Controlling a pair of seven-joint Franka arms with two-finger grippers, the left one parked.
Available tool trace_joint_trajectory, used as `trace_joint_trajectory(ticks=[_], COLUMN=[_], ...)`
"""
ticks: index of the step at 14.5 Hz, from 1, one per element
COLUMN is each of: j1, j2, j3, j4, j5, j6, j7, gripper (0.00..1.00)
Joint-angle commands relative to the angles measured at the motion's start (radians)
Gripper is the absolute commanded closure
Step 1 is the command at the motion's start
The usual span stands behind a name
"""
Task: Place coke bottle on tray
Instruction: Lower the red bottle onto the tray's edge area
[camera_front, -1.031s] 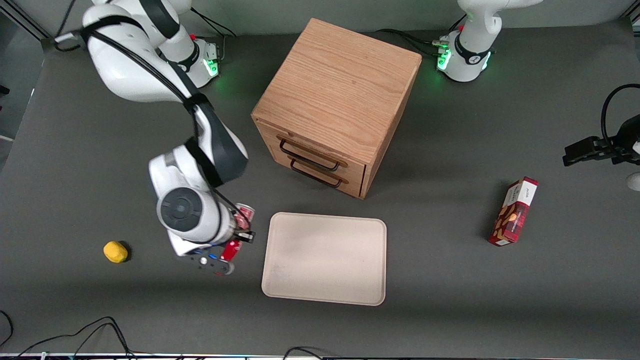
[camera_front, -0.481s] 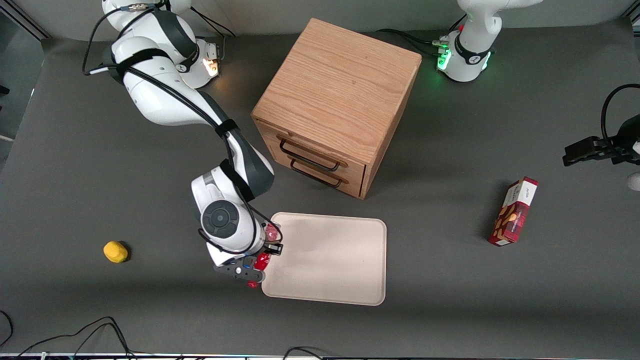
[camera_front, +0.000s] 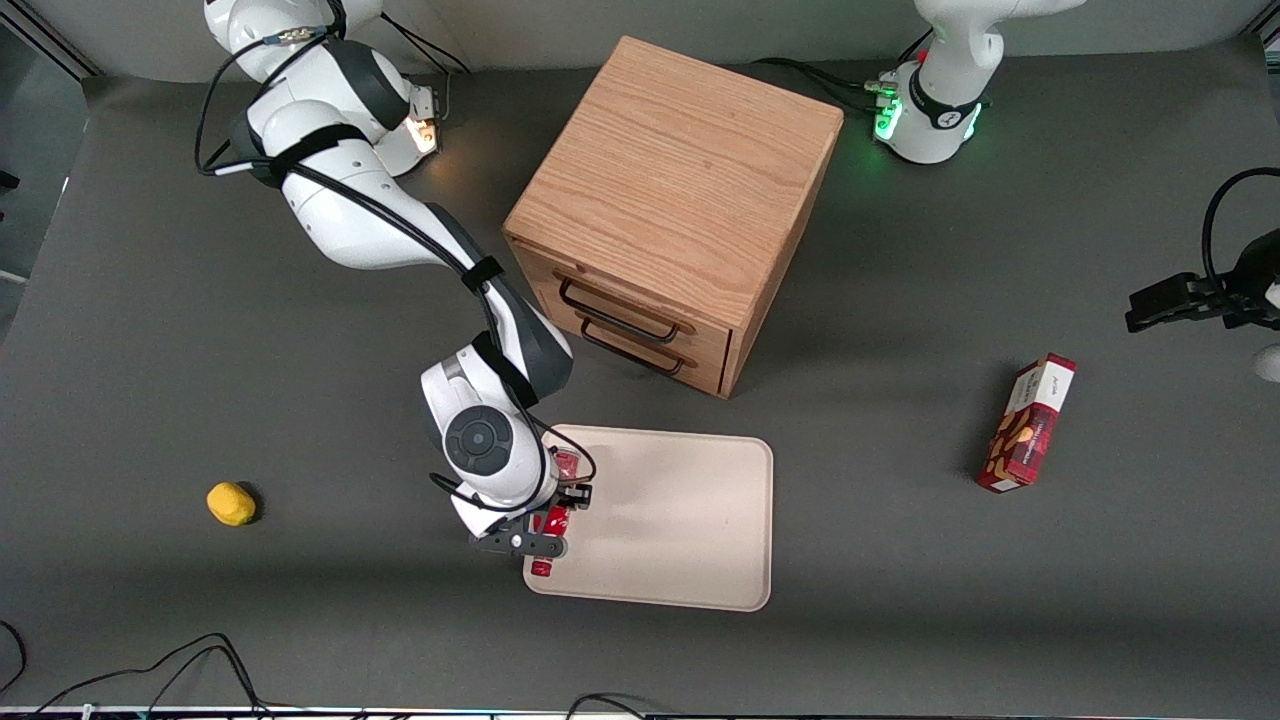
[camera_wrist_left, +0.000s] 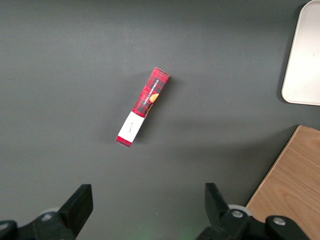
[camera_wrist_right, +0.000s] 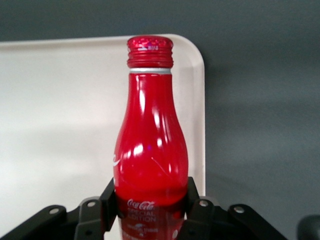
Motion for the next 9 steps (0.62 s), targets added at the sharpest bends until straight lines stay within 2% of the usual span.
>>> trace_joint_trajectory(ticks=[1, 3, 9], j1=[0.012, 0.01, 0.003], j2=[0.036, 0.038, 0.047], j3=[-0.006, -0.006, -0.006], j4=[0.052, 0.05, 0.044], j5=[-0.021, -0.021, -0.019], j6=[0.0, -0.009, -0.009], j7=[-0.062, -0.111, -0.122], gripper=[1.0, 1.0, 1.0])
